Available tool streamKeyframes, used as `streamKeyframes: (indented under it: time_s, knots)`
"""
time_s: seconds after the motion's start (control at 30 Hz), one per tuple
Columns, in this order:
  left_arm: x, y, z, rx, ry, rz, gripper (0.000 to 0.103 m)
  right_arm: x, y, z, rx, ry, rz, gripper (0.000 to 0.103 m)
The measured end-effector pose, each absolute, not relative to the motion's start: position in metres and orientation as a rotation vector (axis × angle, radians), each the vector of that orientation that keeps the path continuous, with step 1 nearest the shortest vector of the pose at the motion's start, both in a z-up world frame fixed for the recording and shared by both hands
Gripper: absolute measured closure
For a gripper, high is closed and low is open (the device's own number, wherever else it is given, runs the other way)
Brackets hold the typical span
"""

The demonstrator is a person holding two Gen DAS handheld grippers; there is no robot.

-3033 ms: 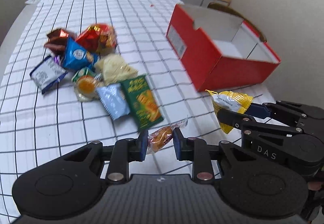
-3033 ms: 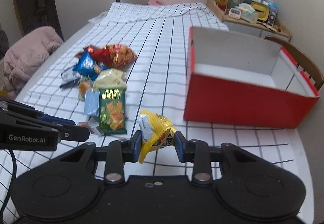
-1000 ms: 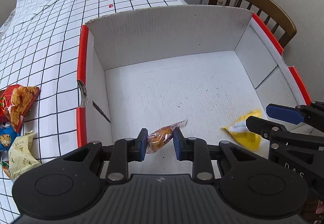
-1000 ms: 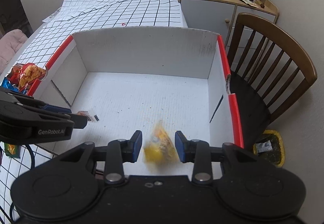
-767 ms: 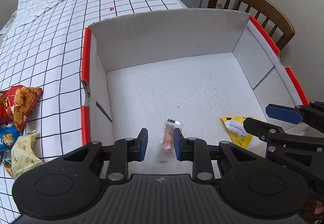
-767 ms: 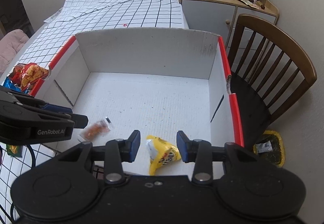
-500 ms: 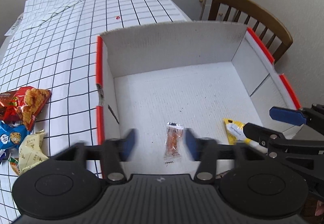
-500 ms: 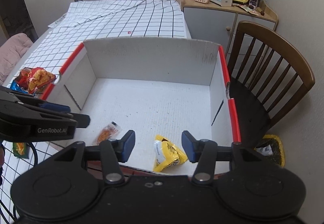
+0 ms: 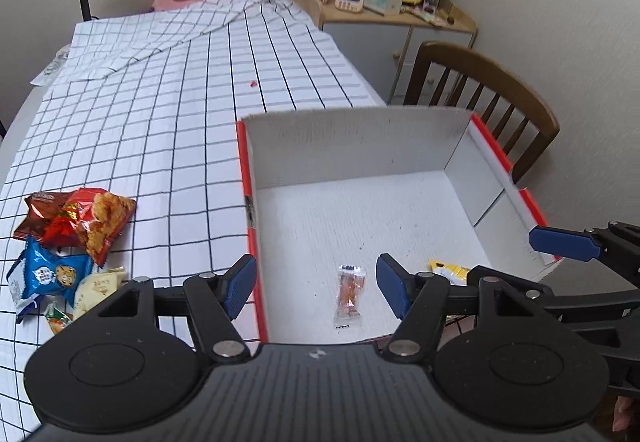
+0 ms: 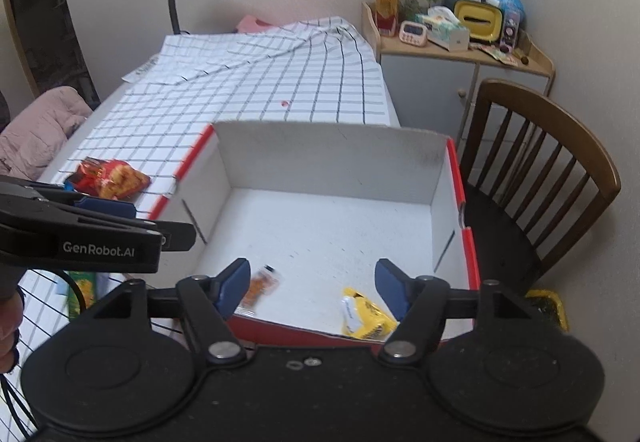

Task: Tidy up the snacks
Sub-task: 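Withdraw both tools from the box back toward the snack pile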

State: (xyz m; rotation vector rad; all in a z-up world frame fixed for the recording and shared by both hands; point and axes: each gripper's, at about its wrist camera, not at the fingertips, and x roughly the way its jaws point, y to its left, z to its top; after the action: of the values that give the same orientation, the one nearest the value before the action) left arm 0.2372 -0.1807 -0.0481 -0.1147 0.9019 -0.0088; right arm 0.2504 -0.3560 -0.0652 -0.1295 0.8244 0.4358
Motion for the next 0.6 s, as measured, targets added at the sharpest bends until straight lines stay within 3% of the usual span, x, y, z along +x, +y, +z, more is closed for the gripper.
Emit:
streamKeyframes:
  time_s: [0.2,0.6]
  knots:
    - [0.219,-0.16,-0.032,-0.147,0.855,-0.025,0.037,0.232,-0.341,-0.045,-0.119,0.768,0.448,0.022]
    - [0.172,-0.103,-0.013,-0.197,0.763,-0.019,0.023,0.193,-0.299,-0.021,-0.093,0.676,0.489,0.004]
